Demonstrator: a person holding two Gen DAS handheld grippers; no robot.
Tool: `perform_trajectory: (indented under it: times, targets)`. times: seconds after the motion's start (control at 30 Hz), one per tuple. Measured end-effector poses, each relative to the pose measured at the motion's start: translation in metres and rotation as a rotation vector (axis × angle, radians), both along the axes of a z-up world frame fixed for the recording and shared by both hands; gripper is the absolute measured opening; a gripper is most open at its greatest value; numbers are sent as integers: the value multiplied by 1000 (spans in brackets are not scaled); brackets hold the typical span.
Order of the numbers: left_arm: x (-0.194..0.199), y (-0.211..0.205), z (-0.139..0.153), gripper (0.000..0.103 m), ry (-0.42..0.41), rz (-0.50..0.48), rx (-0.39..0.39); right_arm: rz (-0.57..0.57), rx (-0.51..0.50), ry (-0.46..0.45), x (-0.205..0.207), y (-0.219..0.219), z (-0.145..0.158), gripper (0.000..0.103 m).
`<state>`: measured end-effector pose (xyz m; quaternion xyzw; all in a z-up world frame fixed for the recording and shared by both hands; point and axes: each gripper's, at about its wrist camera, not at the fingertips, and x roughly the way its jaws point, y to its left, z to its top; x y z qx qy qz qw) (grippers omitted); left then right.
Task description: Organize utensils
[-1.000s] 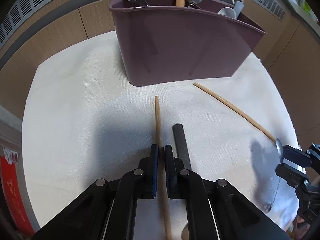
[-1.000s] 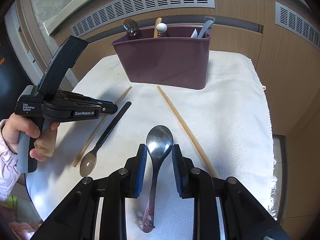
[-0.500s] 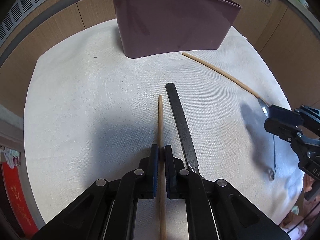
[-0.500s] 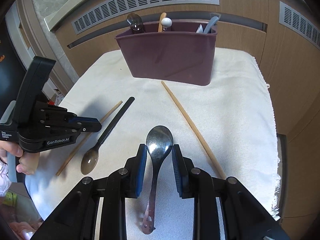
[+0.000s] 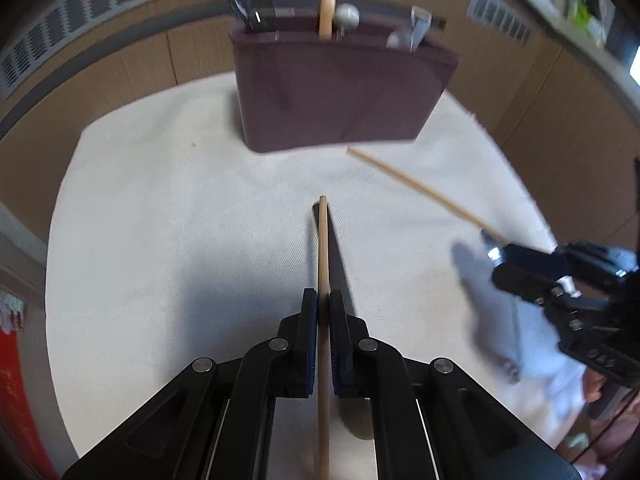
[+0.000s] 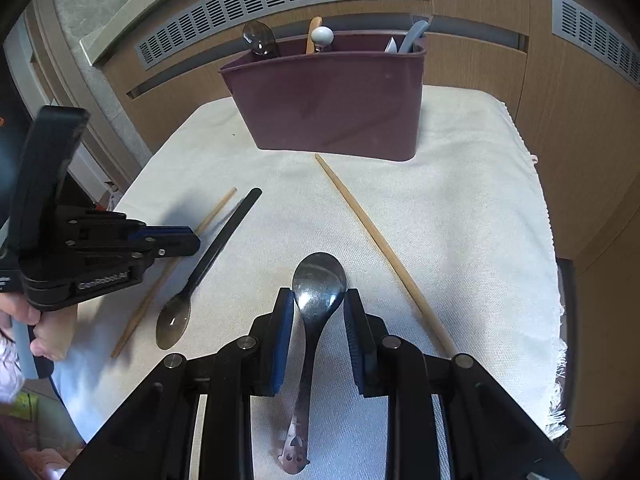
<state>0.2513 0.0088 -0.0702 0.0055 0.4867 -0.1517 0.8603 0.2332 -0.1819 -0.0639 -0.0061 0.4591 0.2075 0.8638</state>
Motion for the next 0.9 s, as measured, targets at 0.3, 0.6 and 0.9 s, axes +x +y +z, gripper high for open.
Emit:
perform_trajectory:
  times: [0.3,0.6,0.9]
  targets:
    - [-53,19,68,6,-195,74,-172,8,1,-110,-36,-2,36,23]
    - [-78,21,124,6,-352,58,-214,30,23,-223,-62,-1,82,3]
    - [-76,20,130,6,-369,73,-185,-14,-49,-210,-51,-10,75,9]
